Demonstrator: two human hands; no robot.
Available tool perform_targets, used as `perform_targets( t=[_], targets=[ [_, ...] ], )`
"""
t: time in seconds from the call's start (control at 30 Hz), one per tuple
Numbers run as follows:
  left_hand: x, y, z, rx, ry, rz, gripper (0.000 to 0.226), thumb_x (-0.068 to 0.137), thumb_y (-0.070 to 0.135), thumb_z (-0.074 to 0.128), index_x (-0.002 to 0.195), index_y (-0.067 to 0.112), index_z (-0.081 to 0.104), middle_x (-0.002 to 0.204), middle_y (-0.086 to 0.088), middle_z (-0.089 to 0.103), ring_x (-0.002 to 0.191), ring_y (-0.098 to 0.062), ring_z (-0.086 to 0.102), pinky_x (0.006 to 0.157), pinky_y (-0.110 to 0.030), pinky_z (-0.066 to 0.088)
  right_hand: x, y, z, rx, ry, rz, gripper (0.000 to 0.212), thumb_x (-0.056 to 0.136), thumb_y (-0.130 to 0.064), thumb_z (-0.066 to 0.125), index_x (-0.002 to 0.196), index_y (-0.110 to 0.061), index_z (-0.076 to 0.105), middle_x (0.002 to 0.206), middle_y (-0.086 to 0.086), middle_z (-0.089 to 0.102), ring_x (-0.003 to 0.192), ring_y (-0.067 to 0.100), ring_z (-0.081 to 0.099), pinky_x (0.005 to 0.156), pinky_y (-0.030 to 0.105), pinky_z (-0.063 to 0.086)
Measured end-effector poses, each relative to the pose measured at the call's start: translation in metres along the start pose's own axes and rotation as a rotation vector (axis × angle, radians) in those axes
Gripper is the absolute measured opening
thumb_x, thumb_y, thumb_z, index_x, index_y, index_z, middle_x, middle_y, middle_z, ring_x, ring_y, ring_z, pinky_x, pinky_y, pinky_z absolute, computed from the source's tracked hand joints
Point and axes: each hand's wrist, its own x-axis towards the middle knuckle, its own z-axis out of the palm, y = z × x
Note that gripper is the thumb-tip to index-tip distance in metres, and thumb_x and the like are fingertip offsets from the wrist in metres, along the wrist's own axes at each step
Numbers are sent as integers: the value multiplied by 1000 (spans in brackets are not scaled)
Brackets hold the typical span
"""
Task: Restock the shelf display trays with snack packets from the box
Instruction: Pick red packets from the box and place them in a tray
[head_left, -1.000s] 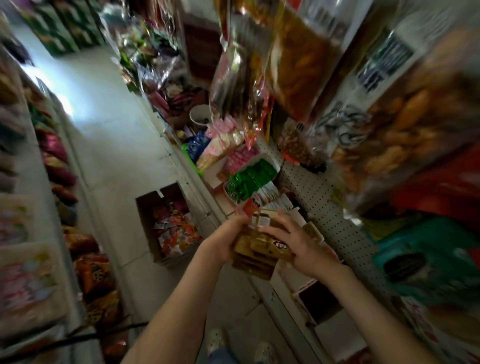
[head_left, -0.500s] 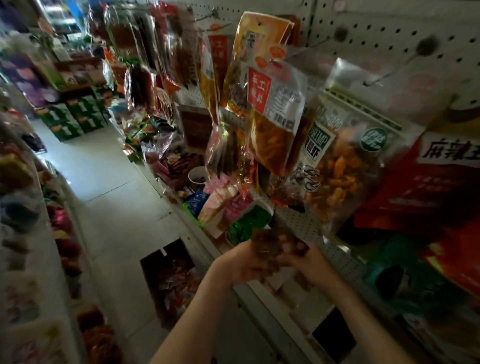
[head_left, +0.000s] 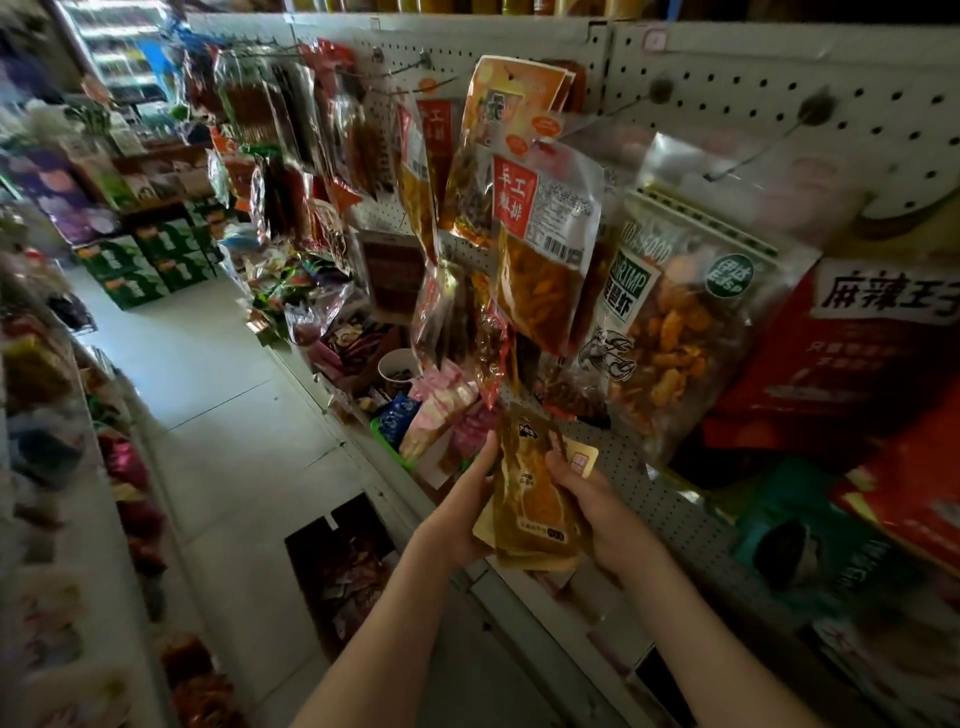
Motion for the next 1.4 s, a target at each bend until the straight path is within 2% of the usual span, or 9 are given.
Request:
perform_targets(
  t=[0.13,0.33,0.47,0.6,0.7,0.93,1.1,1.23,1.4],
  targets=[
    [3,-15,0,-69,1,47,57,88,62,48,102,10,69,93,-14,73,82,-28,71,75,-37,55,-5,5,4,-50,-29,24,40,83,-30,67,115,-9,58,94,11,74,82,25,72,66,31,58],
    [-4,-22,17,-66,25,86,34,87,39,62,98,7,67,83,-11,74,71,-24,72,60,-32,58,-10,4,-10,-178,34,2,60,80,-24,74,123,-19,32,113,13,62,97,27,67,73,34,57],
    [-4,-28,28,-62,47,78,31,99,34,49,118,12,61,102,-15,73,94,-30,70,75,-39,56,-18,1,-29,-70,34,30,60,73,-26,74,126,-6,52,110,19,69,98,34,68,80,42,56],
    [-5,-36,13,-9,71,129,25,94,11,53,119,9,55,102,-16,73,94,-32,70,81,-46,56,-24,2,-41,69,46,-39,29,92,-13,56,120,-5,56,99,15,73,87,29,71,65,35,59],
    [-4,-43,5,-16,87,138,29,90,8,60,119,10,55,104,-16,73,97,-34,70,85,-49,55,-28,6,-50,129,37,-32,26,96,-14,51,121,-9,56,105,15,71,93,30,70,73,41,58],
    [-7,-44,14,-73,77,166,29,94,24,60,118,9,61,104,-14,73,94,-31,71,76,-43,57,-26,13,-69,241,40,18,49,93,-29,53,137,-9,46,131,22,57,122,40,53,104,62,35],
    [-5,-42,25,-131,80,119,39,97,45,48,112,11,63,94,-12,75,87,-28,71,75,-40,56,-28,16,-63,195,-18,-11,39,91,-25,55,128,-12,55,127,19,60,117,38,57,103,58,39],
    [-2,-42,28,-132,-27,104,66,89,67,39,118,13,65,112,-14,71,103,-30,67,95,-44,49,-29,18,-50,168,-16,-35,43,88,-16,58,131,-16,52,118,15,66,107,33,64,87,49,52],
    [14,-53,29,29,-4,134,97,56,67,78,134,17,48,122,-14,66,107,-32,66,97,-50,50,-30,23,-32,38,-83,6,59,87,-23,63,141,-29,40,125,11,64,110,31,64,89,47,53]
  ],
)
